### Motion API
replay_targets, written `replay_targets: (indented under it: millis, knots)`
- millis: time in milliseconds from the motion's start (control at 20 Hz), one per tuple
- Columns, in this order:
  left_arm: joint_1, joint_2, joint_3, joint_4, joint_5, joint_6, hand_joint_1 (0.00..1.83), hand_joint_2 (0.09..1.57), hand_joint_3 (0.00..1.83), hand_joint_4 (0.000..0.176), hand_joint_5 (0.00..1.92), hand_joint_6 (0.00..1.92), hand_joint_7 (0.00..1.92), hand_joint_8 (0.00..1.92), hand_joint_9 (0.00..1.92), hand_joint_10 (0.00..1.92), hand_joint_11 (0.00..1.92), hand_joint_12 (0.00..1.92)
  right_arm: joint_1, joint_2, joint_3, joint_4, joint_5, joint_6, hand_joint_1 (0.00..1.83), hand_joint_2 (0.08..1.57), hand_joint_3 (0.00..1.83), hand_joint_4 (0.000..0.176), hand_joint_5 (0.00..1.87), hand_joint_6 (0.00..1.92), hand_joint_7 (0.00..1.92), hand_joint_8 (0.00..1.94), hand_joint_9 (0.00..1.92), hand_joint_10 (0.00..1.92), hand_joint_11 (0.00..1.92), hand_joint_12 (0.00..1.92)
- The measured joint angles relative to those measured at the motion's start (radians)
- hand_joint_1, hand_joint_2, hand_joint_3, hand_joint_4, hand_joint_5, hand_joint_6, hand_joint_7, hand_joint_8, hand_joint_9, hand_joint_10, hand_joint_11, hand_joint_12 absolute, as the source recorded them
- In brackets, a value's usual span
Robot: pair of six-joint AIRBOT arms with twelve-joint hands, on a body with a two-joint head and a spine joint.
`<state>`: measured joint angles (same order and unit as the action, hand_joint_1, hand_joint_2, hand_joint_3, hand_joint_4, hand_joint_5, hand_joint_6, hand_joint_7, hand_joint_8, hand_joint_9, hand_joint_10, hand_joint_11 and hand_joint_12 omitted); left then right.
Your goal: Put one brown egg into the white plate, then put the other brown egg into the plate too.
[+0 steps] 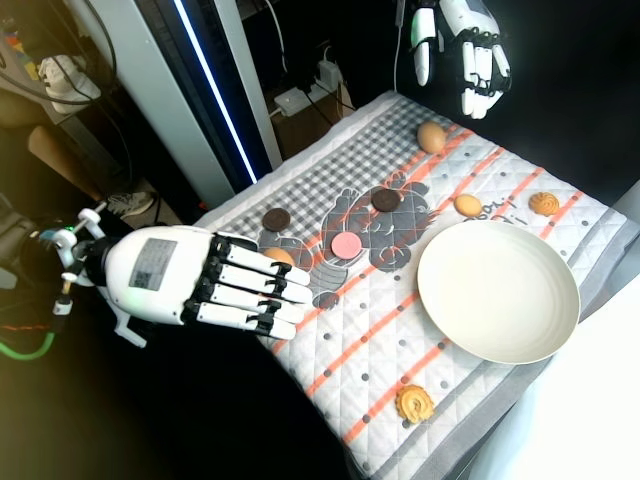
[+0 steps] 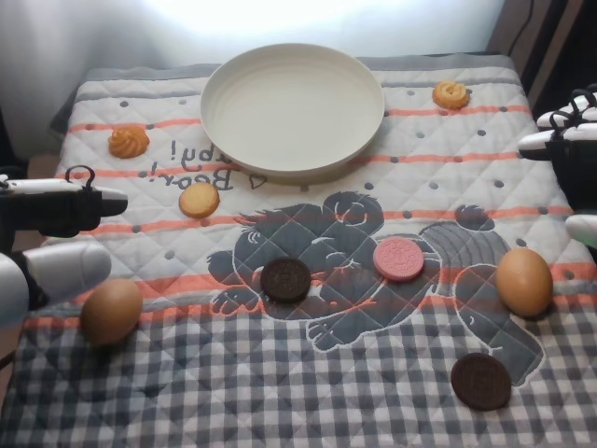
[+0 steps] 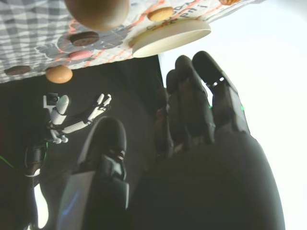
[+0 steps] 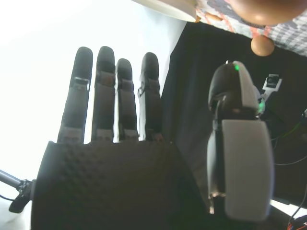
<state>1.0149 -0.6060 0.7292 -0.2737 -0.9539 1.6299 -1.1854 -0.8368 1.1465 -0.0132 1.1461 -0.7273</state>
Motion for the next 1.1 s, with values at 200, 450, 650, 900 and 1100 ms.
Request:
replay_targets:
  millis: [200,450,650,900,1100]
  knots:
    - [0.0,0.0,0.0,-0.002,0.001,0.0,0.0,1.21,0.0,0.144,0.26,0.0,0.33,0.0,0.33,0.0,0.0,0.96,0.0,0.0,0.0,-0.006,0.0,0.0,0.2,1.2,0.0,0.134,0.32,0.0,0.23,0.0,0.24,0.0,0.31,0.0]
    - [-0.002,-0.017,0.025,-0.015,0.053,0.034,0.77,0.84,0.0,0.176,0.01,0.0,0.14,0.0,0.21,0.0,0.0,0.85,0.0,0.0,0.001,-0.006,0.0,0.0,0.2,1.2,0.0,0.141,0.3,0.0,0.23,0.01,0.24,0.0,0.29,0.0]
    - [-0.045,-0.072,0.058,-0.072,0.147,0.17,0.85,0.83,0.0,0.176,0.05,0.0,0.22,0.0,0.3,0.01,0.0,0.96,0.0,0.0,0.004,-0.006,0.002,0.0,0.2,1.22,0.01,0.129,0.31,0.0,0.26,0.01,0.25,0.01,0.28,0.0]
    - [-0.076,-0.137,0.135,-0.124,0.27,0.174,0.92,0.87,0.0,0.176,0.21,0.0,0.38,0.0,0.45,0.01,0.04,0.96,0.0,0.0,0.004,-0.006,0.0,0.0,0.2,1.22,0.0,0.125,0.31,0.0,0.28,0.01,0.26,0.01,0.29,0.0]
    - [-0.1,-0.152,0.147,-0.126,0.297,0.182,0.96,0.88,0.0,0.176,0.22,0.0,0.44,0.0,0.51,0.01,0.03,0.98,0.0,0.0,0.004,-0.006,0.002,0.0,0.23,1.23,0.0,0.134,0.32,0.0,0.3,0.01,0.28,0.01,0.29,0.0]
